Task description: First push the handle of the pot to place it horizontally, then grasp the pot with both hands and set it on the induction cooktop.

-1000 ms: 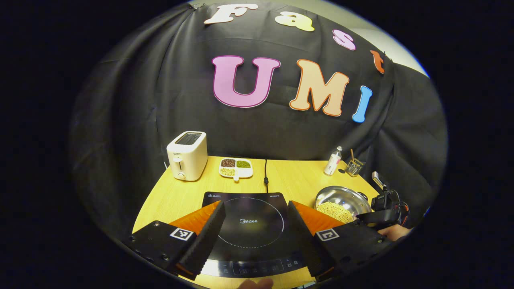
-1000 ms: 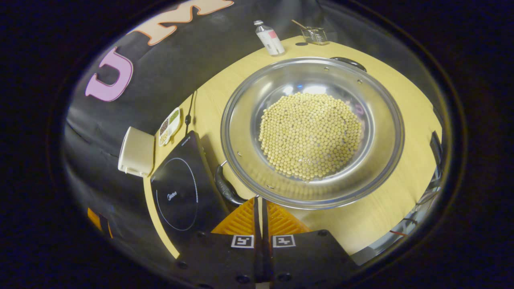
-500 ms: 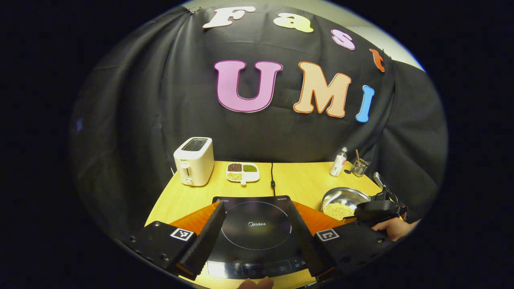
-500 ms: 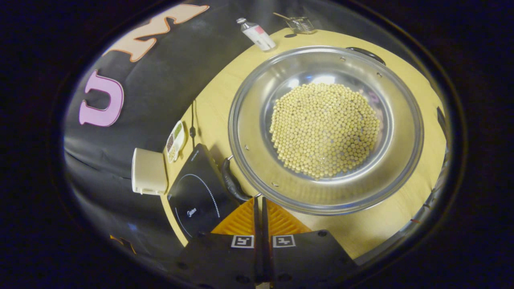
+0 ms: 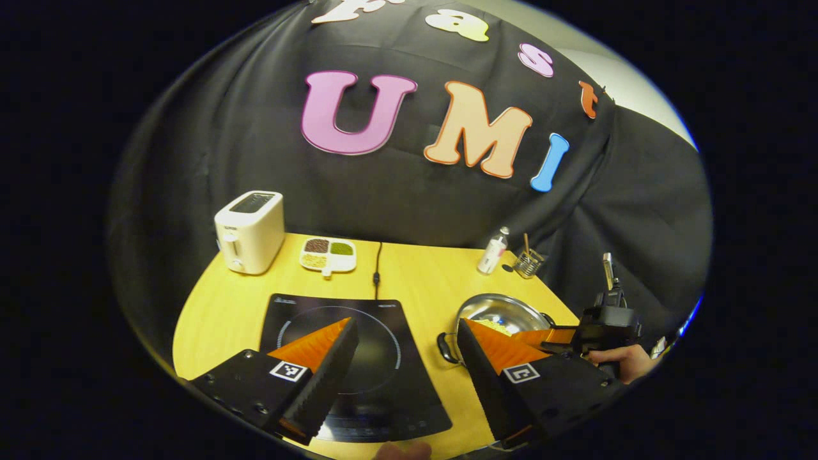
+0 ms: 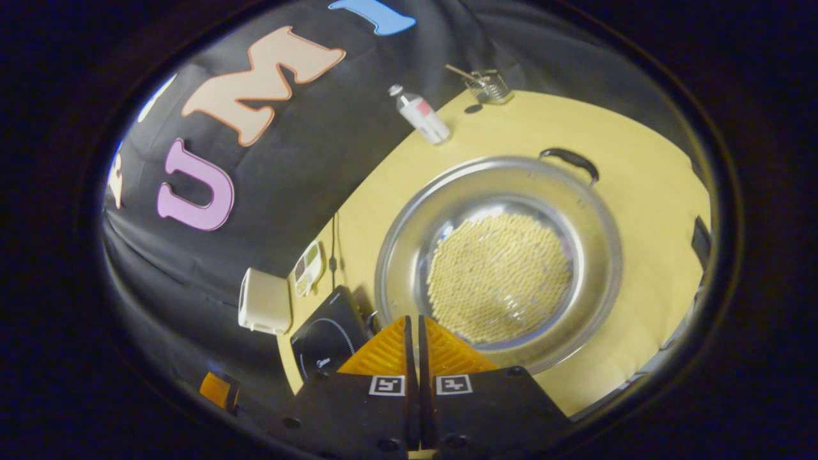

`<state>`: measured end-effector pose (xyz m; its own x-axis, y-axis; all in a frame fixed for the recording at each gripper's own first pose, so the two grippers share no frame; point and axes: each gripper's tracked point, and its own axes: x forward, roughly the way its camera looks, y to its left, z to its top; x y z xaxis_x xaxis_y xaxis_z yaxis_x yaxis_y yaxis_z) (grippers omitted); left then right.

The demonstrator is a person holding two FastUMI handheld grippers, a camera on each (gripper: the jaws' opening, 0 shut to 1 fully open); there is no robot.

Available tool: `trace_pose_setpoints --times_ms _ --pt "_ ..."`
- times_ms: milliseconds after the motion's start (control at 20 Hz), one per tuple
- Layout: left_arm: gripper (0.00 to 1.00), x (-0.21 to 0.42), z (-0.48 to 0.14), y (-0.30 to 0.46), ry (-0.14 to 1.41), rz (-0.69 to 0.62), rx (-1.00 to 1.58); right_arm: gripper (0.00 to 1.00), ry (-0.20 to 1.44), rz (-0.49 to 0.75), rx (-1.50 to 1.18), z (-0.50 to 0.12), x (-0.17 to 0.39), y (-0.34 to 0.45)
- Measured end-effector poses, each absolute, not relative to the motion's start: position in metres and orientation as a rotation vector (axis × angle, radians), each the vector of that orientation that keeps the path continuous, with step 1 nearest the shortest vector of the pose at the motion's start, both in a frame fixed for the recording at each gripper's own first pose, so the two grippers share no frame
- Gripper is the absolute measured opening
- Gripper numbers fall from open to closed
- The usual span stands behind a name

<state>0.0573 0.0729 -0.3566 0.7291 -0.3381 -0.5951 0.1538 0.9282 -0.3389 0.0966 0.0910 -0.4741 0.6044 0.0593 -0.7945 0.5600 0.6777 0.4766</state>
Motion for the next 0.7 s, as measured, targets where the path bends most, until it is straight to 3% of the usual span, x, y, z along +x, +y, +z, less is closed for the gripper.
trace_pose_setpoints --times_ms 150,200,250,300,450,500,600,700 --pt "0.95 0.065 -0.381 0.041 0.763 -0.293 -0.296 0.07 0.849 -0.354 0.700 -0.473 0.093 0.037" --pt "0.95 0.067 -0.389 0.030 0.785 -0.294 -0.298 0.14 0.848 -0.349 0.676 -0.471 0.094 0.019" --pt "0.96 0.069 -0.394 0.022 0.799 -0.292 -0.297 0.08 0.857 -0.339 0.658 -0.471 0.091 0.007" --pt "0.96 0.073 -0.399 0.012 0.807 -0.293 -0.297 0.33 0.858 -0.326 0.633 -0.470 0.091 -0.008" --pt "0.96 0.068 -0.419 -0.017 0.867 -0.283 -0.331 0.35 0.848 -0.296 0.561 -0.467 0.101 -0.049" --pt "0.96 0.065 -0.426 -0.022 0.894 -0.267 -0.329 0.41 0.852 -0.273 0.544 -0.466 0.104 -0.058" --pt "0.96 0.064 -0.438 -0.025 0.916 -0.226 -0.292 0.75 0.869 -0.228 0.497 -0.475 0.110 -0.071" --pt "0.96 0.067 -0.448 -0.031 0.923 -0.200 -0.271 0.78 0.881 -0.209 0.433 -0.485 0.113 -0.086"
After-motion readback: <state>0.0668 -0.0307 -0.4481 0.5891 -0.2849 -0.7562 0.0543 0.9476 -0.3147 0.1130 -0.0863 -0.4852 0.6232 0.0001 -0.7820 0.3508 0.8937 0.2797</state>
